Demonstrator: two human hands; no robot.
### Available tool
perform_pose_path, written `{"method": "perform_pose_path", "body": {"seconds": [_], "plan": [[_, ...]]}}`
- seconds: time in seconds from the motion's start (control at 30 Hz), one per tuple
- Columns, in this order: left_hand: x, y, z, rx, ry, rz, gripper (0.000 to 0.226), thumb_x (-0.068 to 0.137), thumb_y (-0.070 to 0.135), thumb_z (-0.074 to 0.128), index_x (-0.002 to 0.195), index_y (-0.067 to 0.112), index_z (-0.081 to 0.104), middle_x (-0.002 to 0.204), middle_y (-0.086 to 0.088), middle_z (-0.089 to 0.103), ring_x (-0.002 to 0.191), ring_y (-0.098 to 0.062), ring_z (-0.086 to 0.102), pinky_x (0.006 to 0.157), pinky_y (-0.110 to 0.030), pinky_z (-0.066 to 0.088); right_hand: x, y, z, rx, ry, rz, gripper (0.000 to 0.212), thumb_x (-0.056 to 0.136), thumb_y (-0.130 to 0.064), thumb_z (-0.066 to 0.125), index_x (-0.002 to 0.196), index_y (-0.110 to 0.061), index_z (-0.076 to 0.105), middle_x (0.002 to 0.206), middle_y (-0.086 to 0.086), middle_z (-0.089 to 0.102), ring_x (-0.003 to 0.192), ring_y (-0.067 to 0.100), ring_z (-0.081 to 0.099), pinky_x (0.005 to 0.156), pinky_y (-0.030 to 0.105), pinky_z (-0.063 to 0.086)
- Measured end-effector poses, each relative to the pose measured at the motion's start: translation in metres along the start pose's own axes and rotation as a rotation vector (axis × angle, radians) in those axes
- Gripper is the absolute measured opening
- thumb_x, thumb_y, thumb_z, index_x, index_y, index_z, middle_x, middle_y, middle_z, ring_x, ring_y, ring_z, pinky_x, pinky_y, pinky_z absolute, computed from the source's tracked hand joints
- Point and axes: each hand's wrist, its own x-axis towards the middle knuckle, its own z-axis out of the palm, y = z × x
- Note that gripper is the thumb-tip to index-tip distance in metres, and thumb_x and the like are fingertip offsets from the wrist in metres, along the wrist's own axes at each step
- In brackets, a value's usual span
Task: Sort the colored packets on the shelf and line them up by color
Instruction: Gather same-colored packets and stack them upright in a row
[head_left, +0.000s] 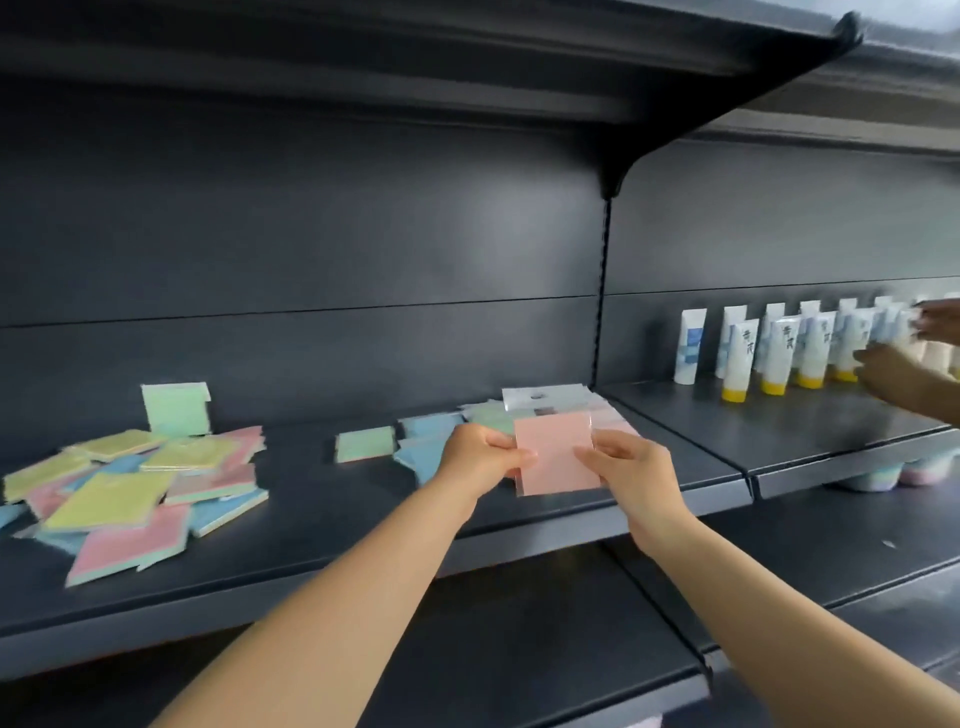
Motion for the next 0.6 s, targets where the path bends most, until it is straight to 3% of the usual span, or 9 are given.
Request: {"method": "perform_pose_path", "body": {"seconds": [0.1, 0.23, 0.33, 0.4, 0.5, 0.6], "plan": [[0.032, 0.016, 0.058, 0.024, -0.010, -0.040, 0.023, 0.076, 0.011, 0.075, 0.097, 0.001, 0.071, 0.097, -0.009, 0.073, 0.073, -0.013, 0.067, 0.054, -0.011, 0.045, 0.040, 0.015, -0.049, -0.028, -0.004, 0.040, 0.027, 0.081, -0.014, 0.072, 0.107, -0.009, 0.069, 0.100, 0.005, 0.070, 0.091, 0.019, 0.064, 0.084, 0.030, 0.050], [0.061, 0.027, 0.114, 0.113, 0.018, -0.093, 0.024, 0.073, 0.014, 0.078, 0.091, 0.000, 0.071, 0.091, -0.010, 0.072, 0.083, -0.020, 0.069, 0.079, -0.029, 0.056, 0.077, 0.034, -0.093, -0.079, -0.057, 0.072, 0.025, 0.081, -0.007, 0.071, 0.105, -0.008, 0.068, 0.094, 0.002, 0.070, 0.085, 0.015, 0.065, 0.076, 0.026, 0.050], [0.076, 0.029, 0.139, 0.190, 0.005, -0.137, 0.018, 0.073, 0.014, 0.078, 0.072, 0.003, 0.064, 0.076, -0.008, 0.067, 0.061, -0.015, 0.064, 0.069, -0.025, 0.057, 0.097, 0.045, -0.110, -0.104, -0.083, 0.082, 0.017, 0.082, -0.004, 0.070, 0.095, -0.013, 0.063, 0.083, -0.004, 0.065, 0.076, 0.008, 0.060, 0.062, 0.017, 0.045], [0.084, 0.029, 0.149, 0.233, 0.017, -0.184, 0.021, 0.073, 0.014, 0.079, 0.068, 0.006, 0.060, 0.079, -0.009, 0.068, 0.051, -0.011, 0.059, 0.059, -0.020, 0.055, 0.107, 0.053, -0.115, -0.132, -0.107, 0.076, 0.019, 0.082, -0.003, 0.070, 0.092, -0.016, 0.060, 0.079, -0.007, 0.062, 0.072, 0.005, 0.058, 0.059, 0.015, 0.042], [0.093, 0.029, 0.154, 0.258, 0.034, -0.229, 0.022, 0.072, 0.012, 0.080, 0.084, 0.001, 0.065, 0.091, -0.012, 0.070, 0.053, -0.013, 0.061, 0.060, -0.022, 0.057, 0.118, 0.060, -0.117, -0.217, -0.141, 0.065, 0.015, 0.083, -0.007, 0.069, 0.092, -0.017, 0.062, 0.078, -0.010, 0.061, 0.072, 0.004, 0.057, 0.059, 0.014, 0.042], [0.096, 0.026, 0.157, 0.280, 0.055, -0.247, 0.027, 0.071, 0.013, 0.080, 0.092, 0.002, 0.067, 0.082, -0.009, 0.071, 0.051, -0.012, 0.063, 0.068, -0.026, 0.059, 0.127, 0.062, -0.118, -0.327, -0.170, 0.054, 0.019, 0.081, -0.013, 0.071, 0.100, -0.014, 0.067, 0.084, -0.008, 0.062, 0.082, 0.012, 0.059, 0.071, 0.021, 0.044]]}}
